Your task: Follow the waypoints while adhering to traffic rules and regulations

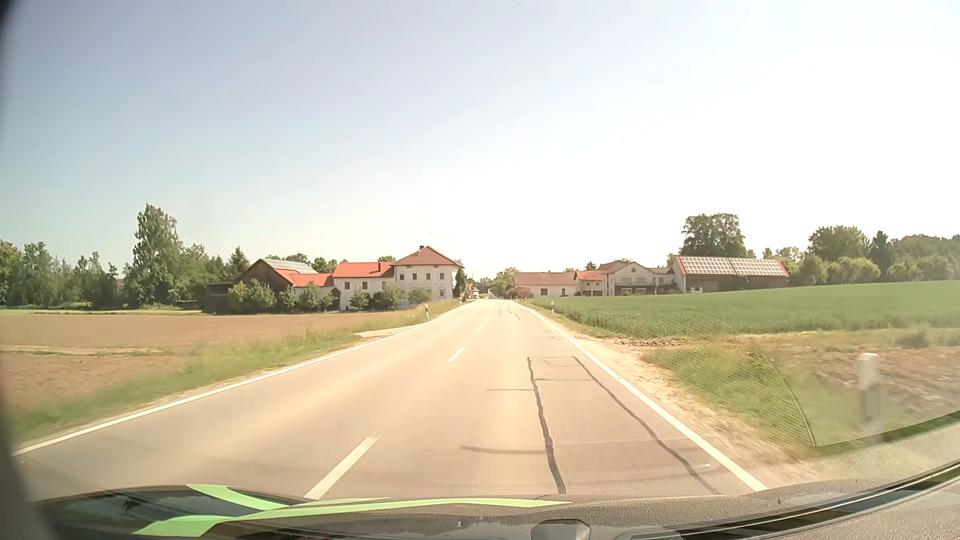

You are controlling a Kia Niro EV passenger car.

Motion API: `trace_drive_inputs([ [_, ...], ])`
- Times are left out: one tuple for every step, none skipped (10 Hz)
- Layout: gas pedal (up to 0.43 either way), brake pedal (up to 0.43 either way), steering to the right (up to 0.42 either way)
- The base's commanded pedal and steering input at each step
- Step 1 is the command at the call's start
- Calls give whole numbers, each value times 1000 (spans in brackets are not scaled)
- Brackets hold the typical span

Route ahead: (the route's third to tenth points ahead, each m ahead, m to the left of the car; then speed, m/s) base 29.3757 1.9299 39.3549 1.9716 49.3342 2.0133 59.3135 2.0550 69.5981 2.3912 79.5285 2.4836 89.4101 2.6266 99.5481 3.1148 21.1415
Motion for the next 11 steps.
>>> trace_drive_inputs([
  [0, 0, 0],
  [0, 0, 0],
  [0, 0, 0],
  [0, 0, 0],
  [0, 0, 0],
  [0, 0, 0],
  [0, 0, 0],
  [0, 0, 0],
  [0, 0, -1],
  [0, 0, -3],
  [0, 0, -5],
])
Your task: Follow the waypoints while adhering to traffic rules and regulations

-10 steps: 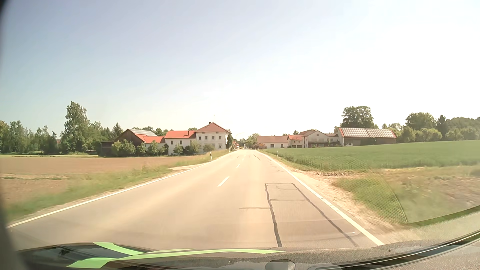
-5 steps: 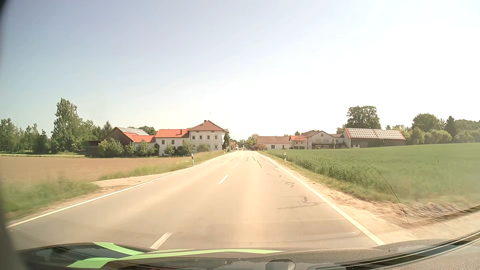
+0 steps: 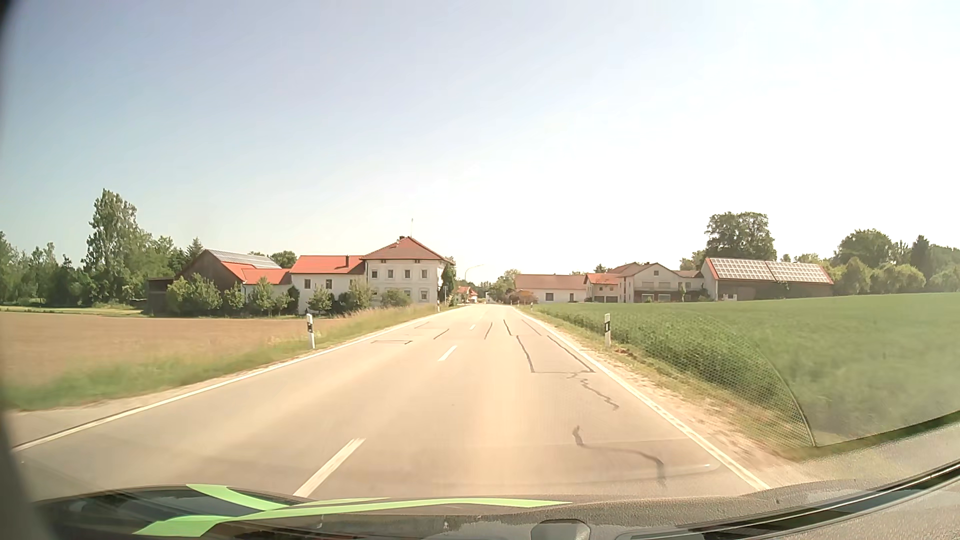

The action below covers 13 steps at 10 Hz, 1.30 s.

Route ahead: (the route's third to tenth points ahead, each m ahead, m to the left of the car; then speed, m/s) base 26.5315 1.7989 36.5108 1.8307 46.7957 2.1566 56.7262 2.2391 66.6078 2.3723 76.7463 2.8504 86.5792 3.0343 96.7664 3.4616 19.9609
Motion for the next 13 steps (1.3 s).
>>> trace_drive_inputs([
  [0, 0, -5],
  [0, 0, -5],
  [0, 0, -5],
  [0, 0, -5],
  [0, 0, -5],
  [0, 0, -5],
  [0, 0, -5],
  [0, 0, -5],
  [0, 0, -4],
  [0, 0, -5],
  [0, 0, -5],
  [0, 0, -5],
  [0, 0, -5],
])
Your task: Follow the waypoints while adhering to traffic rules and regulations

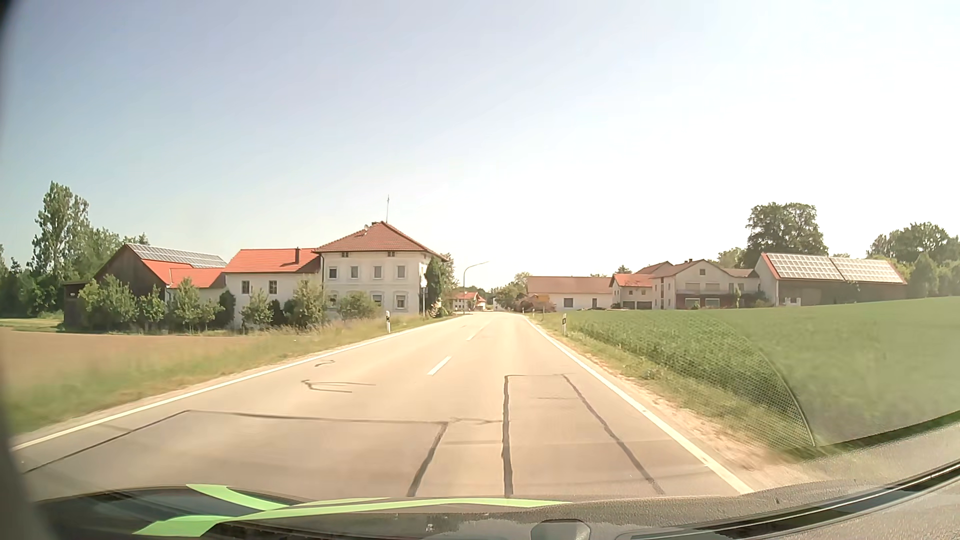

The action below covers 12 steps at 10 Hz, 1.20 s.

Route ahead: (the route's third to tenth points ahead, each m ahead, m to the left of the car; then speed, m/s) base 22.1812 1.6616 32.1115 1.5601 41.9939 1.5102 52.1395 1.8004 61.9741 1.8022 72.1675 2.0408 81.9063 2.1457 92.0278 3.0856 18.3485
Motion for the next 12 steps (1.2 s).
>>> trace_drive_inputs([
  [0, 0, -4],
  [0, 0, -5],
  [0, 0, -4],
  [0, 0, -5],
  [0, 0, -5],
  [0, 0, -5],
  [0, 0, -5],
  [0, 0, -5],
  [20, 0, -4],
  [47, 0, -4],
  [67, 0, -4],
  [110, 0, -1],
])
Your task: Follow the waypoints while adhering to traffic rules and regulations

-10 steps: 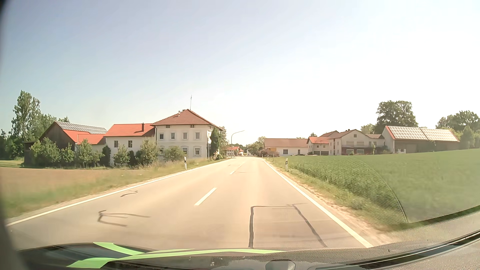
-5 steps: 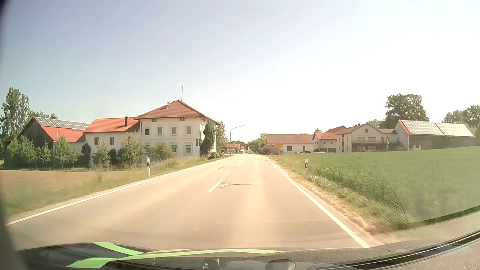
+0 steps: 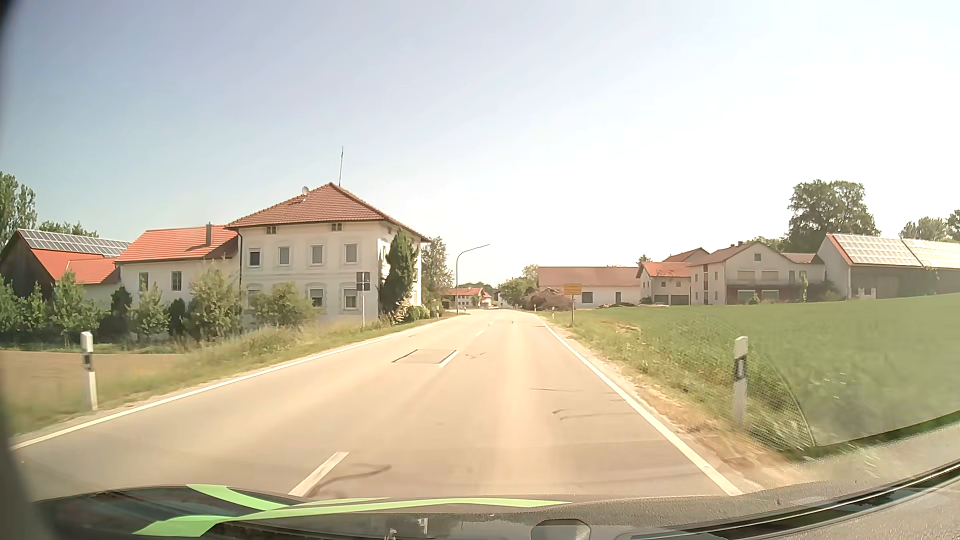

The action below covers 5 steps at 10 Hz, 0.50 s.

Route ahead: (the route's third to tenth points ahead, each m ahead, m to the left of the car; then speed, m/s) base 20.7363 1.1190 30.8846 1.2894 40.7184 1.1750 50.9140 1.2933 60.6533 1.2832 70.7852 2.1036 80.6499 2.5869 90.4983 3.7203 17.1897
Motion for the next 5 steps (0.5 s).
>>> trace_drive_inputs([
  [130, 0, 0],
  [130, 0, 1],
  [130, 0, 1],
  [130, 0, 0],
  [130, 0, 1],
])
